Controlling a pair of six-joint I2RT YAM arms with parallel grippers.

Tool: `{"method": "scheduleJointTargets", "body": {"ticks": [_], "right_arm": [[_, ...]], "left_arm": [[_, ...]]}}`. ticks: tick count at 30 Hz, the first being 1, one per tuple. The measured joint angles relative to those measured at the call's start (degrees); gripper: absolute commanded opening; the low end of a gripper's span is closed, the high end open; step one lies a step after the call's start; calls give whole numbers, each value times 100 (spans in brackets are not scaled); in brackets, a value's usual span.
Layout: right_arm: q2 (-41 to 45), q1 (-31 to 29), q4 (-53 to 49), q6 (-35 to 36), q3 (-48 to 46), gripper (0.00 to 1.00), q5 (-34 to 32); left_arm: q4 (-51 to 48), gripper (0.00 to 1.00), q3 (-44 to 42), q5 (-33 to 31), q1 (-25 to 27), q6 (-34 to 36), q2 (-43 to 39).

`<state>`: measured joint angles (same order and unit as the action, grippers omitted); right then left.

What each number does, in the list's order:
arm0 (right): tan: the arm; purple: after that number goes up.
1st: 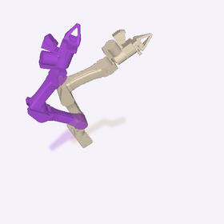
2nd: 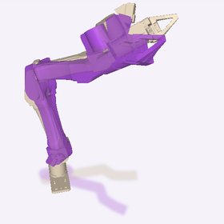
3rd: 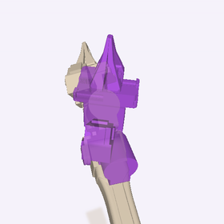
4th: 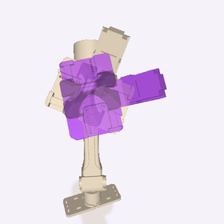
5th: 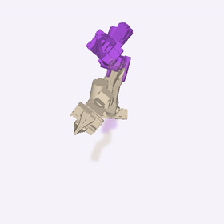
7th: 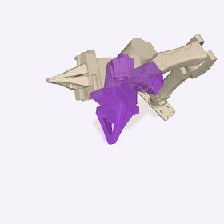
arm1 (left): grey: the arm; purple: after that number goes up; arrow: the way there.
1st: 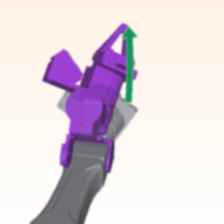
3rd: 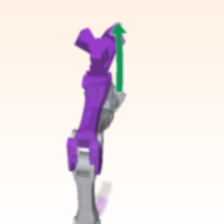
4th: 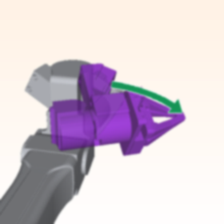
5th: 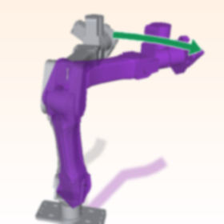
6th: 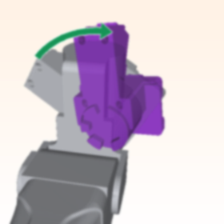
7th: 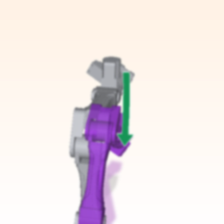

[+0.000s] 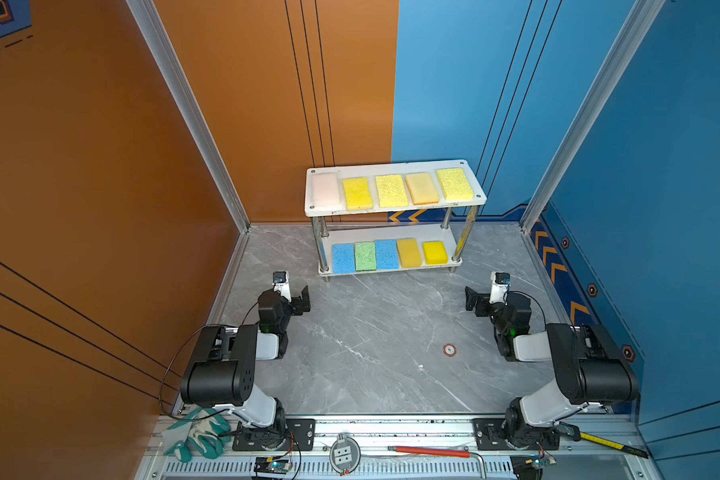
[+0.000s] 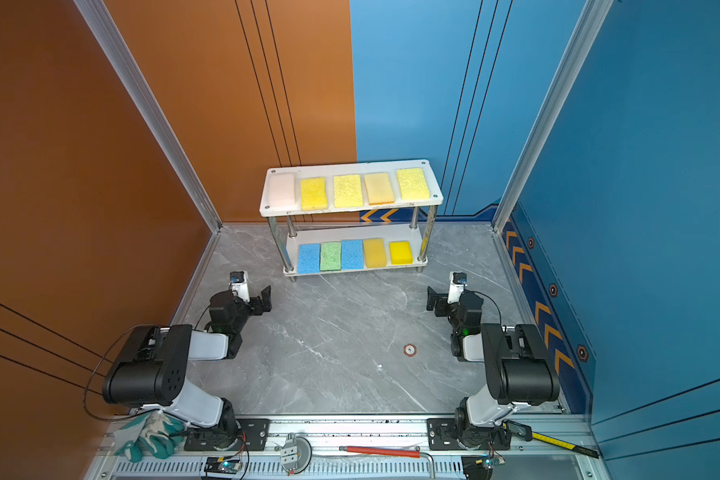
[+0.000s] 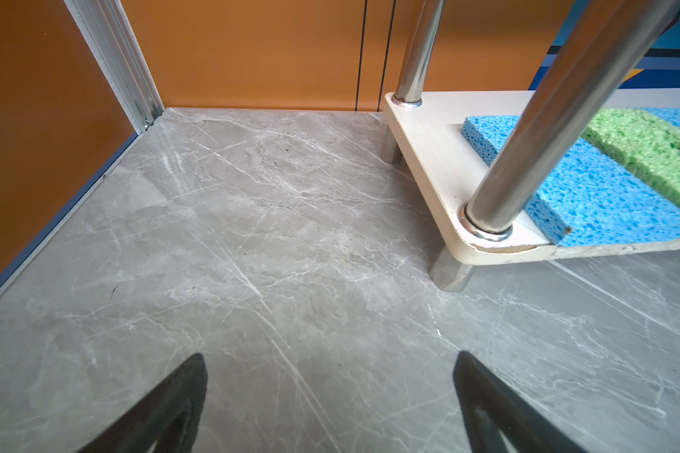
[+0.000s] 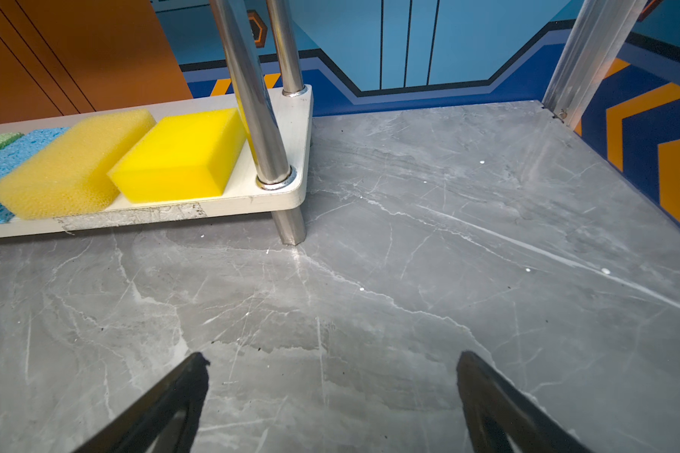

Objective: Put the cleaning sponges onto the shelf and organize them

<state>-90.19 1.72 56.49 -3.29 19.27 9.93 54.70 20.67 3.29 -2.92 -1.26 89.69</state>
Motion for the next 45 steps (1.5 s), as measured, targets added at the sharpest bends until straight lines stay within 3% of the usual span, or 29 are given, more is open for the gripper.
{"method": "scheduleJointTargets", "body": {"ticks": [45], "right_arm": [[20,-59,-103,94,20,100,-317]], "left_arm": [[0,98,0,0,0,0,0]]}}
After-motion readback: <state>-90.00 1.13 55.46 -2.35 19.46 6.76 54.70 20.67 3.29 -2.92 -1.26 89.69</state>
